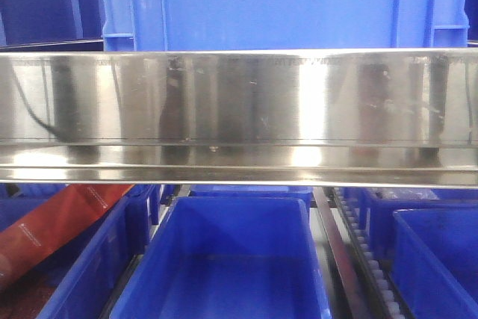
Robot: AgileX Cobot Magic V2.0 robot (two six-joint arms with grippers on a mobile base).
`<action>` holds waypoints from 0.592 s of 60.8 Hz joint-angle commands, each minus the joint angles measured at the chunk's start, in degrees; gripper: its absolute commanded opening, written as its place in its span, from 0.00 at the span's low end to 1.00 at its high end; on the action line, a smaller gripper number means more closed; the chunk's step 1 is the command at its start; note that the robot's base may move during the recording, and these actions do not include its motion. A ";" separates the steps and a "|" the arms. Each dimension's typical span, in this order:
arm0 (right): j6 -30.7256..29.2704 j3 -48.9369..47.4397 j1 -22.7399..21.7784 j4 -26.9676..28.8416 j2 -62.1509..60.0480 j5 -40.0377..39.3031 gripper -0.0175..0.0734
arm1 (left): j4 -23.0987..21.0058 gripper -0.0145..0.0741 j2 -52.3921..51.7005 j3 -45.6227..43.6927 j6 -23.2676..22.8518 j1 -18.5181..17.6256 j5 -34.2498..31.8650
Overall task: Place cylindrical capacitor in blue bin on shelf
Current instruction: 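Lower the orange cylinder into the blue bin and open the left gripper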
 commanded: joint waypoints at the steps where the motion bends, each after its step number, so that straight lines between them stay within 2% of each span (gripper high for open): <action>1: -0.22 -0.16 0.06 0.08 -0.04 -1.17 0.02 | -0.48 0.84 -3.20 -0.62 0.08 -0.30 1.16; 7: -0.22 -0.16 0.06 0.08 -0.04 -1.29 0.02 | -0.48 0.83 -6.41 -0.62 0.08 -0.30 3.89; 12: -0.22 -0.16 0.06 0.08 -0.04 -1.32 0.02 | -0.17 0.78 -9.23 -0.62 0.08 -0.30 7.58; 19: -0.22 -0.16 0.06 0.08 -0.04 -1.52 0.02 | 0.06 0.59 -13.54 -0.49 0.08 -0.30 12.87; 25: -0.22 -0.16 0.06 0.08 -0.04 -1.52 0.02 | 0.06 0.38 -17.70 1.06 -0.04 -0.30 16.94; 29: -0.22 -0.16 0.06 0.08 -0.04 -1.52 0.02 | 0.06 0.26 -21.41 3.80 -0.41 -0.30 17.31; 36: -0.22 -0.16 0.06 0.08 -0.04 -1.06 0.02 | 2.13 0.14 -28.54 10.68 -3.44 -0.30 15.71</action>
